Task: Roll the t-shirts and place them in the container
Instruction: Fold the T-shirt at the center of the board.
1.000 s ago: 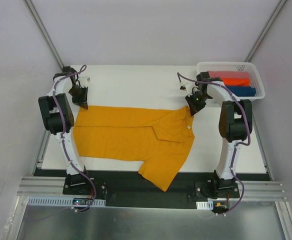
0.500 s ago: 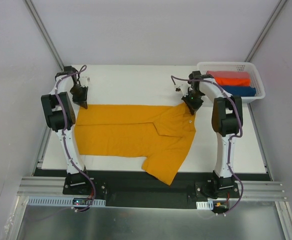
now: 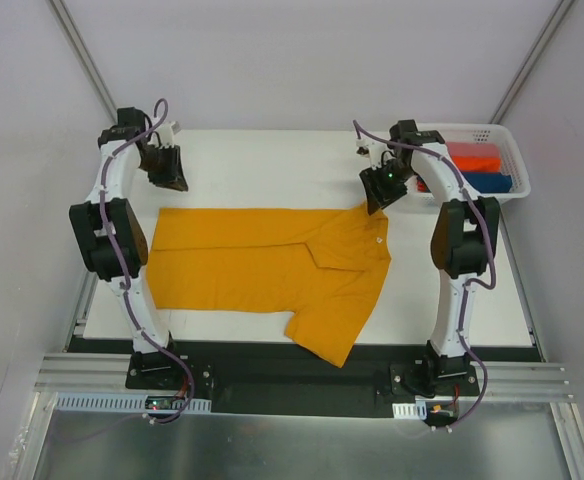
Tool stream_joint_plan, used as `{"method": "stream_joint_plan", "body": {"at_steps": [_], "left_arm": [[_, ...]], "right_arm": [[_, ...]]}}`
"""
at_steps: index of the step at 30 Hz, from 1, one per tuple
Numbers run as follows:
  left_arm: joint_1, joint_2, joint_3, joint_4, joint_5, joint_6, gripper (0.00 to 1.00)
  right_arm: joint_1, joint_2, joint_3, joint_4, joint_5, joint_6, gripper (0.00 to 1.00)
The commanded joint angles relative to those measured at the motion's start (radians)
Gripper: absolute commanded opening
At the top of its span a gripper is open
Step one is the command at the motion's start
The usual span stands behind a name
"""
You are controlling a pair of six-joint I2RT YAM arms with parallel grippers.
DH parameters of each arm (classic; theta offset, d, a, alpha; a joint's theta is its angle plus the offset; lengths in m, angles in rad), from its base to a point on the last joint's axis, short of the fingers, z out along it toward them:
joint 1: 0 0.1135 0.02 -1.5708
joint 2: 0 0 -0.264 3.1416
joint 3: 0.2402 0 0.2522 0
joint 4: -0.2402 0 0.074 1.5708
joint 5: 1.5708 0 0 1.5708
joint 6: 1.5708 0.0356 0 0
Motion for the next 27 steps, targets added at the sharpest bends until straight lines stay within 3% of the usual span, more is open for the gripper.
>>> {"method": "stream_joint_plan", "body": {"at_steps": [1, 3, 7, 11, 19, 27], "left_arm": [[-0.120, -0.189, -0.143, -0.002, 0.262, -0.093, 0.25], [-0.168, -0.212, -0.201, 0.020, 0.322, -0.175, 0.31], [-0.408, -0.183, -0.209, 0.052, 0.296, -0.272, 0.36], [-0.542, -0.119, -0.203, 0.100, 0.302, -0.366, 0.40], [-0.653, 0.062, -0.176, 0.155, 0.315, -0.484, 0.43], [-0.742, 0.171, -0.160, 0.198, 0.345, -0.565, 0.48]], "right_arm": [[0.002, -0.104, -0.062, -0.054, -0.147, 0.129, 0.53], [0.000, -0.110, -0.113, -0.048, -0.144, 0.152, 0.53], [-0.004, -0.124, -0.147, -0.049, -0.164, 0.186, 0.53], [-0.043, -0.135, -0.133, -0.025, -0.167, 0.208, 0.53], [-0.078, -0.056, -0.085, -0.017, -0.211, 0.229, 0.52], [-0.084, -0.107, -0.193, -0.023, -0.243, 0.237, 0.52]]}}
